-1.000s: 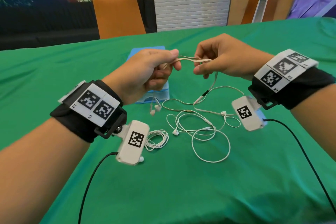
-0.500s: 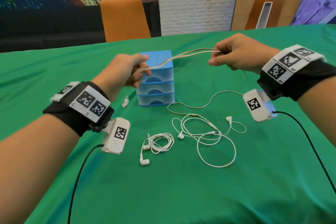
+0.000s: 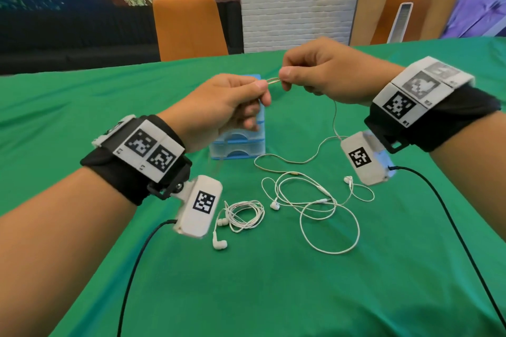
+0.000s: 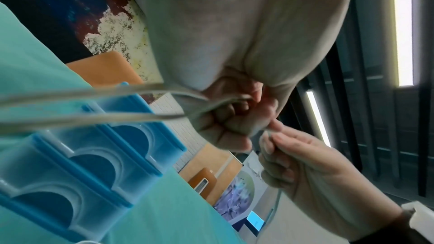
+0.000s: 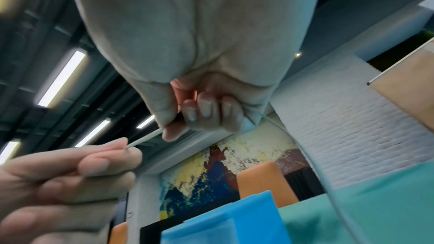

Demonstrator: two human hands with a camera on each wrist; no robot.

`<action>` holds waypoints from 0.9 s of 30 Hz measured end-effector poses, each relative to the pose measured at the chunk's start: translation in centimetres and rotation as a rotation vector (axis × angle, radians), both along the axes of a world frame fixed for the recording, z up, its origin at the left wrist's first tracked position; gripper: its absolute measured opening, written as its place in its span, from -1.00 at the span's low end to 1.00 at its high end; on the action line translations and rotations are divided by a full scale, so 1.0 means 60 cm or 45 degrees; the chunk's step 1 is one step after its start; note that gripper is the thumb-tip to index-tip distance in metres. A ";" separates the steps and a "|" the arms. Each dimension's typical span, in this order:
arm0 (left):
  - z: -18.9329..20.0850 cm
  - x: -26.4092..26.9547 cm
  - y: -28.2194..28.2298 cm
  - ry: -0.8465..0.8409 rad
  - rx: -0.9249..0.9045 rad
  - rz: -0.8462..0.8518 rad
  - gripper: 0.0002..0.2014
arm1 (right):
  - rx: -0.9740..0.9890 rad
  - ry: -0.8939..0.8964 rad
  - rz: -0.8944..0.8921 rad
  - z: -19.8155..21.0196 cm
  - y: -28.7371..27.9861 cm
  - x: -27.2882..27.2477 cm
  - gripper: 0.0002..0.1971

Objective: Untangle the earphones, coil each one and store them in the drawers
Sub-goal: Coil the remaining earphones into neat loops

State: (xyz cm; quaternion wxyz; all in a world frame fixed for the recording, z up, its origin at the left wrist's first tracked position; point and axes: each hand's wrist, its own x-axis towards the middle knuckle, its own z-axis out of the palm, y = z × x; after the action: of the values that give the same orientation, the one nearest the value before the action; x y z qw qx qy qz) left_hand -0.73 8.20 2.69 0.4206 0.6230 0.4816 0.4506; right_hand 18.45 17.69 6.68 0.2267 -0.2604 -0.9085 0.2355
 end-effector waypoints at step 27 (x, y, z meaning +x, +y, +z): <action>0.015 0.004 -0.011 -0.178 0.002 -0.073 -0.73 | -0.183 0.177 0.078 -0.052 -0.007 -0.001 -0.31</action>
State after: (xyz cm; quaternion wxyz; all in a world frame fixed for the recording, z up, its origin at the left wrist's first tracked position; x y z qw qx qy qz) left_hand -0.51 7.56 3.58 0.4654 0.6038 0.4329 0.4811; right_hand 18.39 17.26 3.55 0.2625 -0.2312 -0.8789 0.3244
